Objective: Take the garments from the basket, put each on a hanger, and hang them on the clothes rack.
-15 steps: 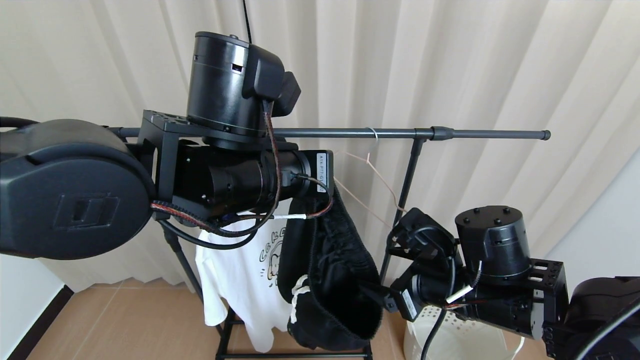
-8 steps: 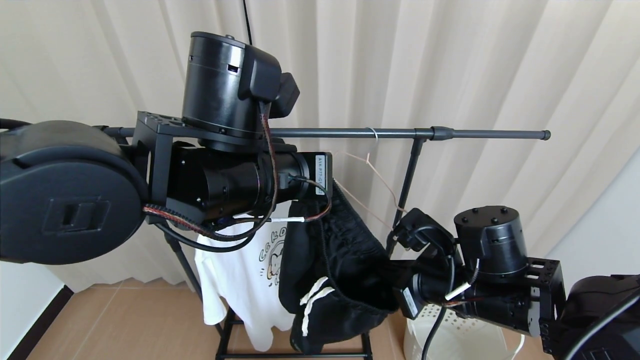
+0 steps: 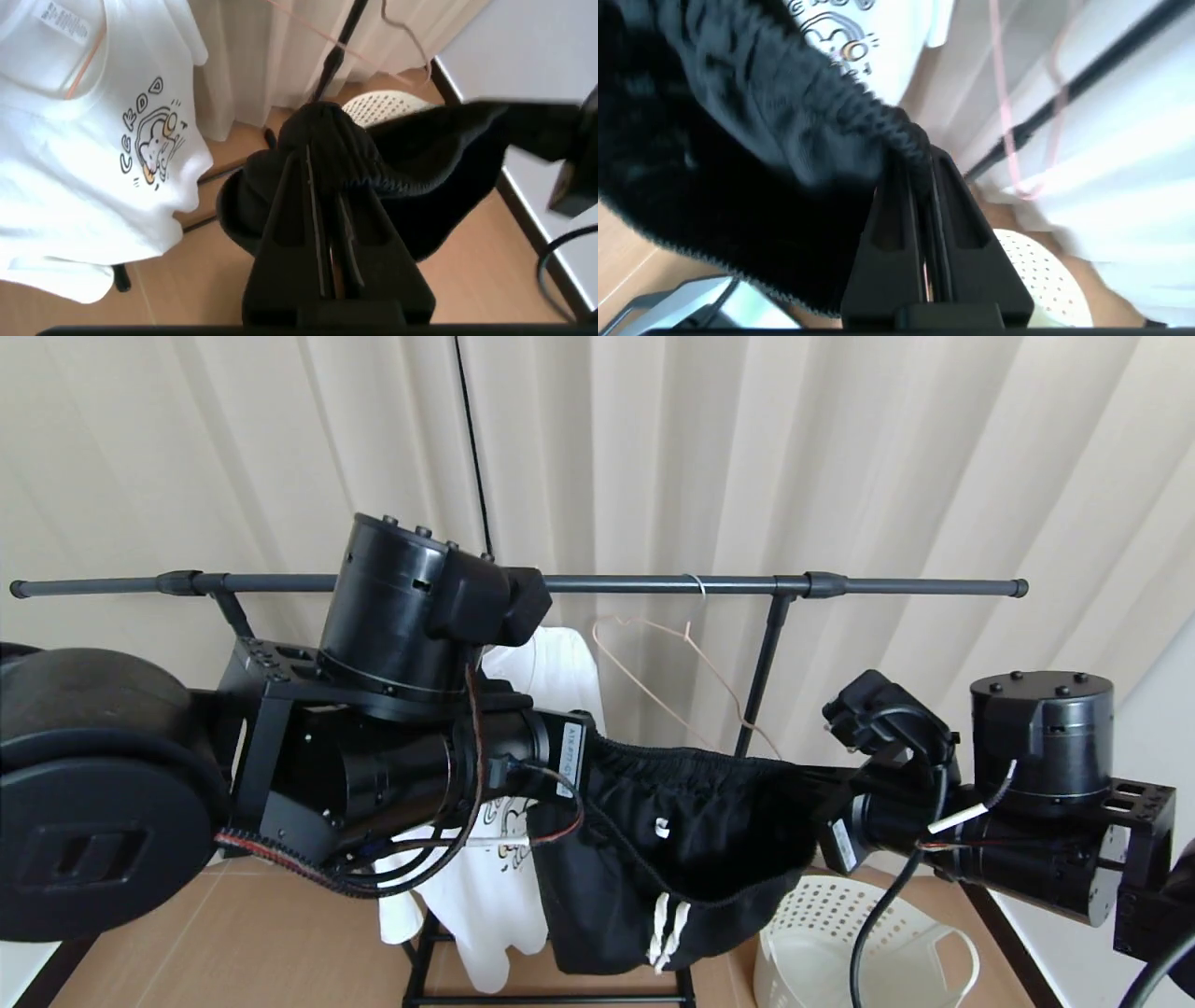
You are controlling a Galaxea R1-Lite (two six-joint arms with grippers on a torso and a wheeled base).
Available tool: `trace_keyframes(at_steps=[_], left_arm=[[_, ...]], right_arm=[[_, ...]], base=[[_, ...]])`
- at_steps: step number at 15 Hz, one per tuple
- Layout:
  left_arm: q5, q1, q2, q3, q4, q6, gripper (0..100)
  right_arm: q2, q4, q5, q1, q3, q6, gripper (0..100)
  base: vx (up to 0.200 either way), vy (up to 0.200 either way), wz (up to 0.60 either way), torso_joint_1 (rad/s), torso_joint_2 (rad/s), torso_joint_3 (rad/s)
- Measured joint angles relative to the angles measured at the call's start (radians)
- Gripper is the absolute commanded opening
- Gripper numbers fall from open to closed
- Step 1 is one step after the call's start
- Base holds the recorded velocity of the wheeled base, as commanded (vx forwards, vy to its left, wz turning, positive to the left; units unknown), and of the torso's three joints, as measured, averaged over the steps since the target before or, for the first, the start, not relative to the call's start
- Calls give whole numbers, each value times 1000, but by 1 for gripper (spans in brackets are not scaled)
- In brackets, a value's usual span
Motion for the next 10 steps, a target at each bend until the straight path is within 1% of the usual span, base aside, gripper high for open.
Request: trace_keyframes(at_steps=[1, 3, 6, 8, 10], left_arm=[[0, -9, -8, 24, 0, 8, 100], [-1, -33, -17, 55, -4, 11, 100], [-11, -51, -23, 68, -4, 12, 100], [-43, -54, -23, 85, -2, 13, 100], [-84, -45, -21, 97, -3, 13, 100]], right_arm=[[-22, 0, 0, -14, 5, -27, 0], [-70, 4, 1, -43, 27, -94, 0], [-140, 37, 3, -71, 53, -160, 0], [-196, 82, 9, -104, 56, -213, 0], [-256, 129, 38, -161, 58, -279, 0]], base=[[0, 0, 0, 0, 0, 0], [0, 0, 0, 0, 0, 0], [0, 0, 0, 19, 1, -1], [0, 0, 0, 0, 0, 0], [0, 0, 0, 0, 0, 0]])
